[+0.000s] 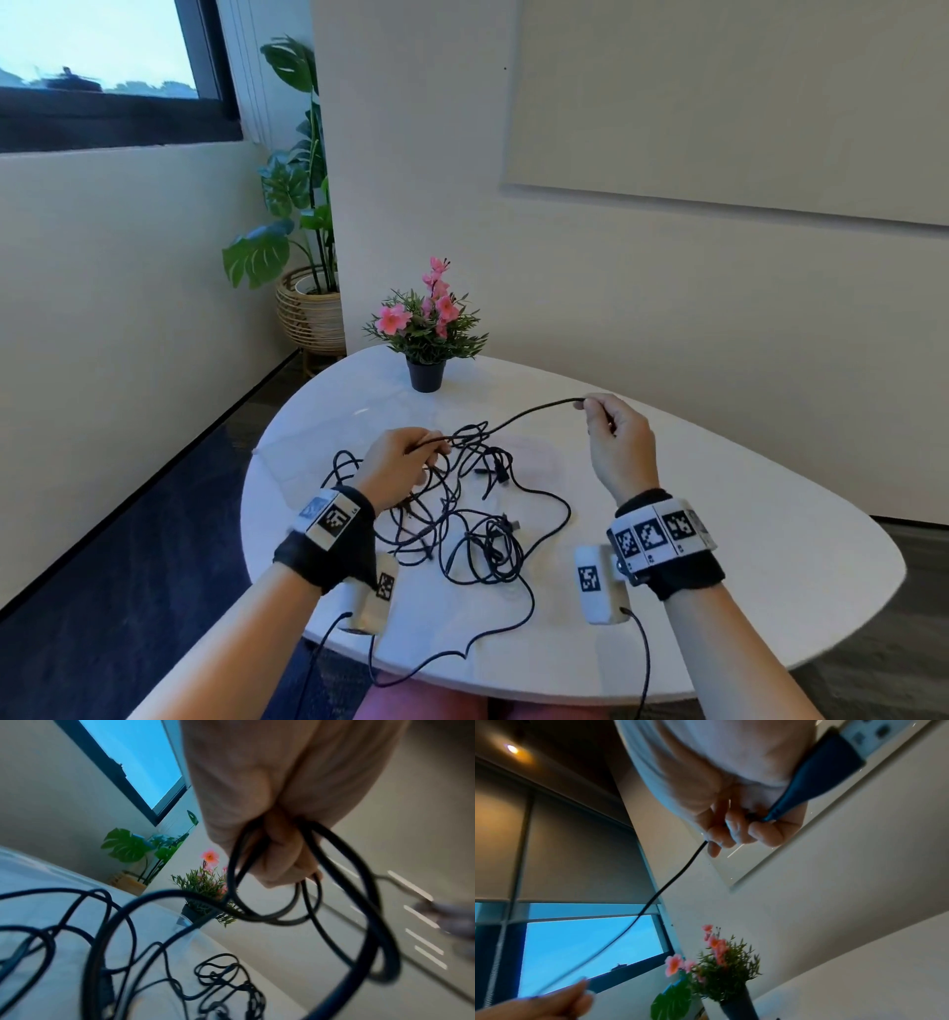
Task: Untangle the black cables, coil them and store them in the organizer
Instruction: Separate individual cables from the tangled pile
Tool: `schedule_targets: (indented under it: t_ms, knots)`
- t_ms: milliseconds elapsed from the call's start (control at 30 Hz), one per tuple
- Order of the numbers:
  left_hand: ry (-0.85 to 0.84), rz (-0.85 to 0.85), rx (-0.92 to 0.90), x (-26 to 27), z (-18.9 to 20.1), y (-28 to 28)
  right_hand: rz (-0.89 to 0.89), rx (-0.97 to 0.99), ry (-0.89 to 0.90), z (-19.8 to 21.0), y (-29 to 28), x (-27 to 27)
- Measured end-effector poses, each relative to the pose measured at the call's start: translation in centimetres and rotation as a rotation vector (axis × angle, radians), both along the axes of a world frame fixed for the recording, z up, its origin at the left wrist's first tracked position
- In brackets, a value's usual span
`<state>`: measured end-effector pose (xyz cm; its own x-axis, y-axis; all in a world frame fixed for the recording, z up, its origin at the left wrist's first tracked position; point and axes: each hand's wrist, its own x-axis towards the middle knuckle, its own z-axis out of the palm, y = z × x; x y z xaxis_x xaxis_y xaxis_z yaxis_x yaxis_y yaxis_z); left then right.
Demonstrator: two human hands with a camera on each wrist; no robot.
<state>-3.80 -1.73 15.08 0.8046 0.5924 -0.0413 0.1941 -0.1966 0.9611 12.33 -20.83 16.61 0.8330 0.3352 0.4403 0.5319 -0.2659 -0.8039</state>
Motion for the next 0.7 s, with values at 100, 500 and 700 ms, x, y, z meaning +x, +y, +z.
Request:
schedule_targets:
  t_ms: [100,500,700]
  knots:
    - [0.03,-0.15,0.023,-0.8,1.4,-0.4,-0.079,-0.224,0.092,-1.0,-0.9,1.8]
    - [-0.288,-0.149,-0.021,0.0,1.8,-0.7,0.505,-0.504,0.084,-0.8,1.8,-4.4]
    - [-0.502,0.306,0.005,-2.4,1.9,5.4,0.148,-0.34,0.074,-0.3,-1.9,0.2]
